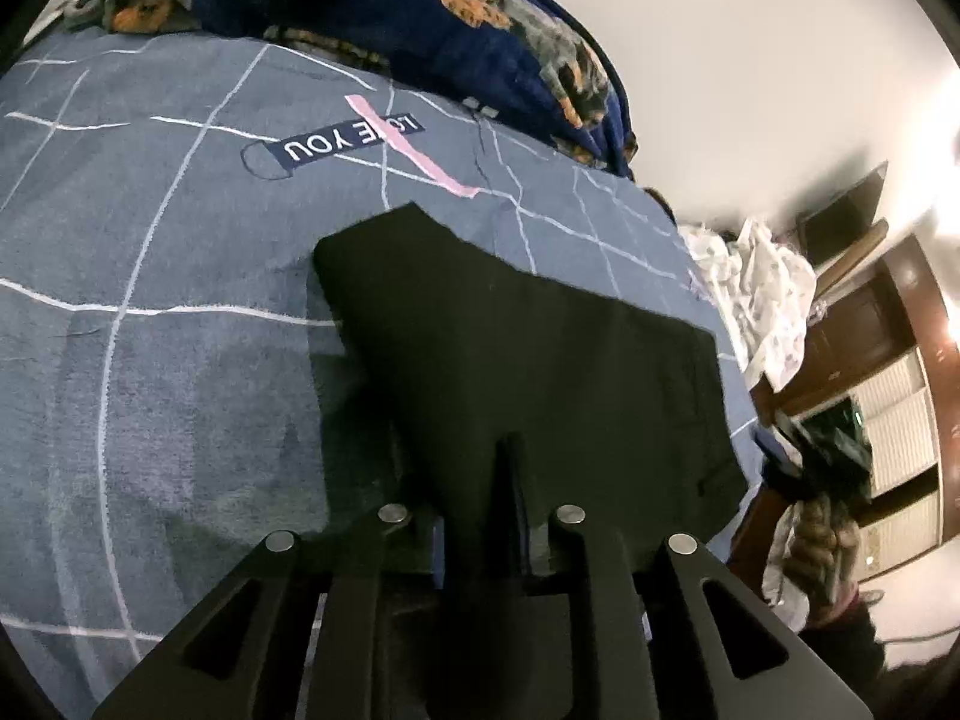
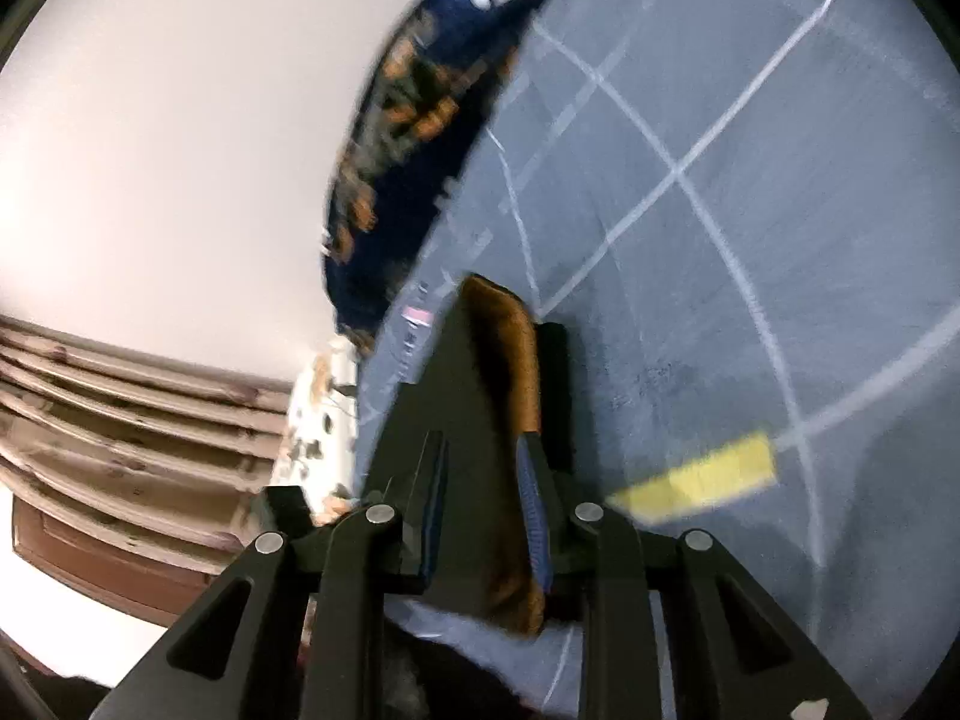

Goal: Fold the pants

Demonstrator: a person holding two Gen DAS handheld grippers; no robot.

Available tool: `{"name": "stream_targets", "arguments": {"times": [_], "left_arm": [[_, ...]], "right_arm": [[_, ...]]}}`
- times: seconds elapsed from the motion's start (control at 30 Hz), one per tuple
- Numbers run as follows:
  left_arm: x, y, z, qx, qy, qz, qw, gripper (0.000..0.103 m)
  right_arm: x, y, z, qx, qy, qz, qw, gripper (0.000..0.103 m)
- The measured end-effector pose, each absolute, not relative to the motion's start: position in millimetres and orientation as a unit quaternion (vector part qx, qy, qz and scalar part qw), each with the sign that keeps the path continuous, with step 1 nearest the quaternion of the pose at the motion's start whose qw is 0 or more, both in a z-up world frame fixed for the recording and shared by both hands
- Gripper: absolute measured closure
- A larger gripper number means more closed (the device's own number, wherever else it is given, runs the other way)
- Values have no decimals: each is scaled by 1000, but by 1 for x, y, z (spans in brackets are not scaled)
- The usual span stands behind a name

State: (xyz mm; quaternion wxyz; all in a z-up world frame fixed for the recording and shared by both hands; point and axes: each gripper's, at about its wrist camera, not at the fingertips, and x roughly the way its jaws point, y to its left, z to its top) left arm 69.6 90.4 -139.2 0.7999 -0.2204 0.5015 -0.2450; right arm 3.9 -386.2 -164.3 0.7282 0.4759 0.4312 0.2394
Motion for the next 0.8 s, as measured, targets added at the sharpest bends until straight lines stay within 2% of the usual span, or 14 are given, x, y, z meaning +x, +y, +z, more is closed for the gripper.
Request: {"name": "stream_targets", "arguments": {"times": [0.07,0.1,0.13,0.37,0.43,0.5,0.57,0.7,0.73,0.8], "left_arm": [[67,99,-136,-227,499,-233,803,71],[66,104,-135,-233,496,-228,804,60],[64,108,-134,-245,489,-224,807,57],[56,122,-118,-251,456,-191,832,53],[51,121,-109,-249,451,-195,835,42],[45,121,-102,-261,436,-204,837,34],[43,118,-101,-272,432,-211,834,30],[42,101,-107,-268,452,-227,820,30],[41,97,-108,-264,457,-231,817,30],[39,87,-111,-255,465,-239,813,30]], "right_arm": [[-17,-387,-152,504,419,261,709,79],[-25,-386,-153,520,421,268,694,79],[-35,-377,-157,531,430,271,678,79],[-38,-350,-196,549,466,235,653,79],[-37,-348,-199,542,477,224,655,79],[-36,-348,-201,546,478,217,653,78],[-36,-350,-203,556,473,207,651,72],[-33,-351,-207,574,462,185,650,60],[-32,-351,-206,577,460,185,650,59],[-32,-349,-202,563,456,177,666,70]]}}
